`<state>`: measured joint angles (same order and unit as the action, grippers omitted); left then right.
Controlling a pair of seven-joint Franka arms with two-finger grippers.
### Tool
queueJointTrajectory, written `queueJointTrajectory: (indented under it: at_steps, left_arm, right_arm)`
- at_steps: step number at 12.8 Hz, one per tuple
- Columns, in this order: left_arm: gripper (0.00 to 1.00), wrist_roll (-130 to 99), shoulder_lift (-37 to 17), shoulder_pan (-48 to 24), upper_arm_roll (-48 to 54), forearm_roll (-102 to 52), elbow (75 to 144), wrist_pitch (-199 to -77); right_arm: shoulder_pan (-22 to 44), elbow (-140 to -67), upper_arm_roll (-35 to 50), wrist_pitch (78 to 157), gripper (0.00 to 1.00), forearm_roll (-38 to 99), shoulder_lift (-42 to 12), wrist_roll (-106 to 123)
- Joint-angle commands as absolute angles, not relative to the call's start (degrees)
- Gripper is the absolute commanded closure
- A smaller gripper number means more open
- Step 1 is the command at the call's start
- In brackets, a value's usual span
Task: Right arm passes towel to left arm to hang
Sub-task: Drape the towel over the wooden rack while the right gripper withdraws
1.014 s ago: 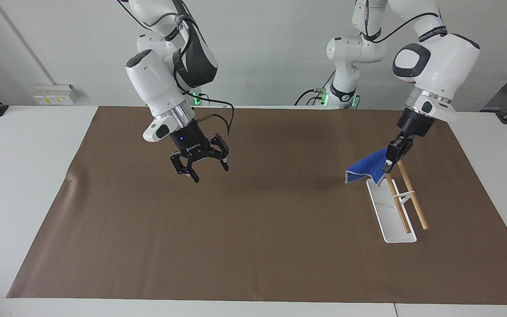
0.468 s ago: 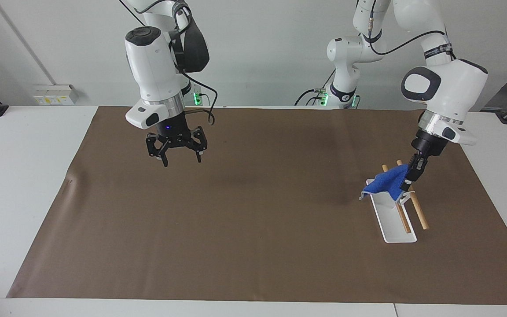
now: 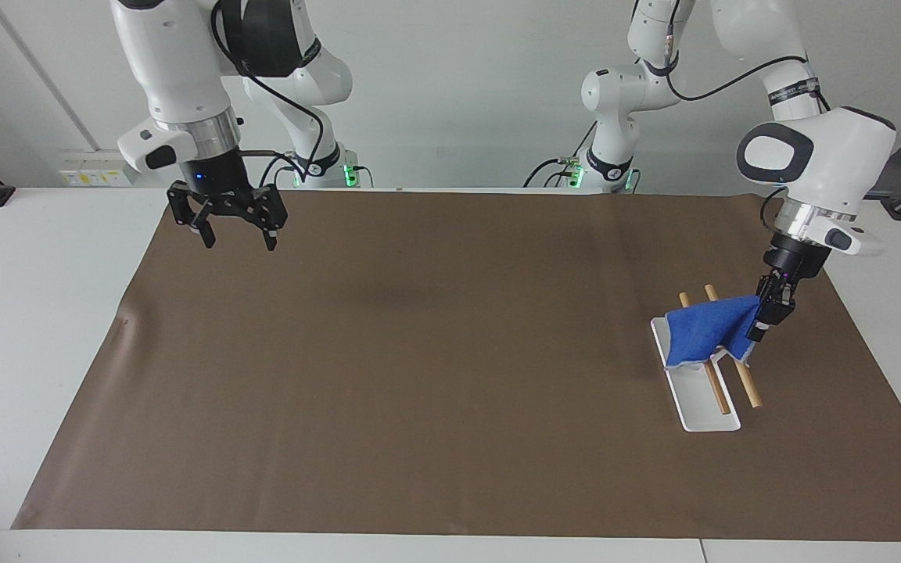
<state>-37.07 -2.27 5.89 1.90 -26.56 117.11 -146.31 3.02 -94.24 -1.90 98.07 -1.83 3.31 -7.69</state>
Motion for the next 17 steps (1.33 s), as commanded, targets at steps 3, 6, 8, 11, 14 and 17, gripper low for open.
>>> queueJointTrajectory:
  at_steps: [3, 6, 8, 11, 14, 17]
  left_arm:
    - [1.00, -37.35, -2.55, 8.96, 2.46, -25.84, 116.98, -146.43]
    - [0.96, -35.17, -2.55, 10.28, 2.46, -25.93, 116.89, -146.25]
    - [0.95, -33.59, -2.55, 11.68, 2.46, -25.84, 116.81, -146.16]
    - [0.16, -28.85, -2.55, 11.78, 2.46, -25.75, 116.55, -145.28]
    - [0.00, -28.04, -2.55, 11.60, 2.46, -25.75, 116.46, -145.02]
    - [0.00, -27.95, -2.37, 11.16, 2.46, -25.75, 115.85, -144.49]
  right_arm:
    - [0.35, -92.37, -3.16, 92.64, 0.00, -0.97, 3.42, -5.28]
    - [0.53, -95.63, -3.16, 92.64, 0.00, -0.97, 5.36, -5.36]
    - [0.53, -95.62, -3.16, 92.55, 0.00, -0.97, 5.45, -5.27]
    - [1.23, -93.62, -2.55, 90.79, 0.00, -0.79, 5.19, -5.80]
    - [0.36, -90.44, -3.25, 89.13, 0.00, 1.14, 2.99, -5.80]
    - [0.44, -89.91, -2.64, 88.86, 0.00, 1.14, 2.81, -5.71]
